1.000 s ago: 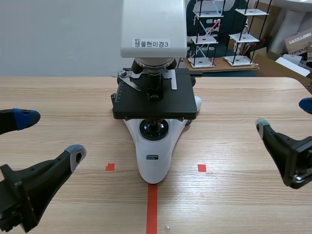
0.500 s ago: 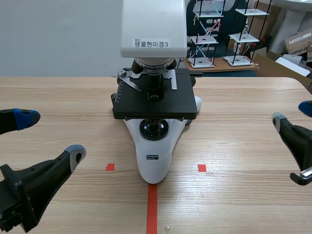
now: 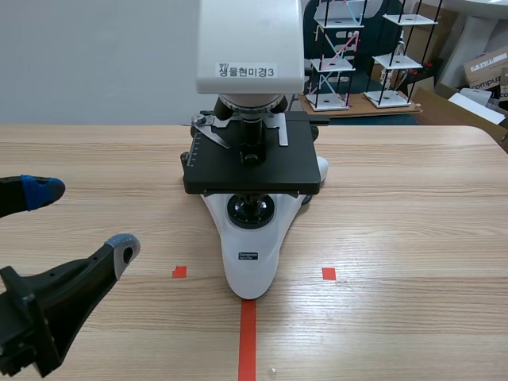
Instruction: Point at the fine focus knob
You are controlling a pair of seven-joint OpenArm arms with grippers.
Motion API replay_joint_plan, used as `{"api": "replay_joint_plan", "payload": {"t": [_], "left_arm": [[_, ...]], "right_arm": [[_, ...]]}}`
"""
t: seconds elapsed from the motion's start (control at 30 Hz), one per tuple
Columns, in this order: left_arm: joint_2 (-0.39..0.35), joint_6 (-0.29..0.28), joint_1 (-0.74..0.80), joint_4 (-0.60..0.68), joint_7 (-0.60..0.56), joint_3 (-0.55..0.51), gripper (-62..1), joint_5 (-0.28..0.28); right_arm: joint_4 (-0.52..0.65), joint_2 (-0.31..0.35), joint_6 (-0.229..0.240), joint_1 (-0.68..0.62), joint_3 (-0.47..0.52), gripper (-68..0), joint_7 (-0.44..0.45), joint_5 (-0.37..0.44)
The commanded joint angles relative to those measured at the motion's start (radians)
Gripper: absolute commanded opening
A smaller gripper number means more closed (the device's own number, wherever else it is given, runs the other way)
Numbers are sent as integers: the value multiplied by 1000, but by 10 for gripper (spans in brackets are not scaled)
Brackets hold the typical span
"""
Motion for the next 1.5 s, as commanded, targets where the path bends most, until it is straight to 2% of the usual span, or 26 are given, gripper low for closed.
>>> {"api": "replay_joint_plan", "payload": {"t": [0.0,0.13,0.27,0.33,0.5,0.6,0.7,0.8,0.9,1.0,1.33,1.47], "left_arm": [[3,0,-3,21,-14,-5,14,-3],[2,0,-3,21,-15,-5,14,-3],[3,0,-3,21,-14,-5,14,-3],[2,0,-3,21,-14,-5,14,-3],[2,0,-3,21,-15,-5,14,-3],[2,0,-3,21,-15,-5,14,-3],[2,0,-3,21,-15,-5,14,-3],[2,0,-3,21,-15,-5,14,-3],[2,0,-3,21,-15,-5,14,-3],[2,0,-3,21,-15,-5,14,-3],[3,0,-3,21,-16,-5,14,-4],[2,0,-3,21,-16,-5,14,-4]], "right_arm": [[-46,47,48,61,10,-645,52,21],[-216,93,183,188,10,-656,122,20],[-314,128,270,316,-1,-656,128,-3],[-341,139,290,381,-25,-662,134,-31],[-377,147,304,532,-130,-667,132,-90],[-393,147,325,600,-201,-667,129,-90],[-415,139,328,661,-261,-668,129,-90],[-457,114,351,730,-304,-669,117,-108],[-517,77,352,800,-340,-669,114,-141],[-568,40,385,862,-371,-669,116,-189],[-597,-72,385,980,-469,-669,130,-312],[-597,-94,385,976,-479,-669,128,-324]]}}
